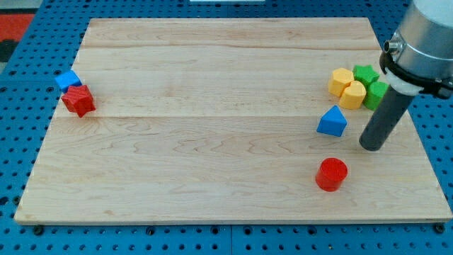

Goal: Push the triangle parallel to the red star

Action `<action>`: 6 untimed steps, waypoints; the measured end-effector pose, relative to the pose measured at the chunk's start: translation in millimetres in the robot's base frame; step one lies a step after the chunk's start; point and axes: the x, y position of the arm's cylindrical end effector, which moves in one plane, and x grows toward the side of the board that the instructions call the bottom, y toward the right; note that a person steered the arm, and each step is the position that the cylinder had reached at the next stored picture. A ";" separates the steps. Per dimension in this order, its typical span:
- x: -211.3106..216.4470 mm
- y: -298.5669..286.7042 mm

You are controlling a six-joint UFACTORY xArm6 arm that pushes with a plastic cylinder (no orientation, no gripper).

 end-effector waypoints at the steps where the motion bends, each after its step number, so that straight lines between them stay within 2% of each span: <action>1: -18.1 -38.9; 2: -29.1 -96.9; 3: -28.2 -86.1; 4: -35.6 -51.1; 5: -54.2 -78.5; 6: -64.6 -149.0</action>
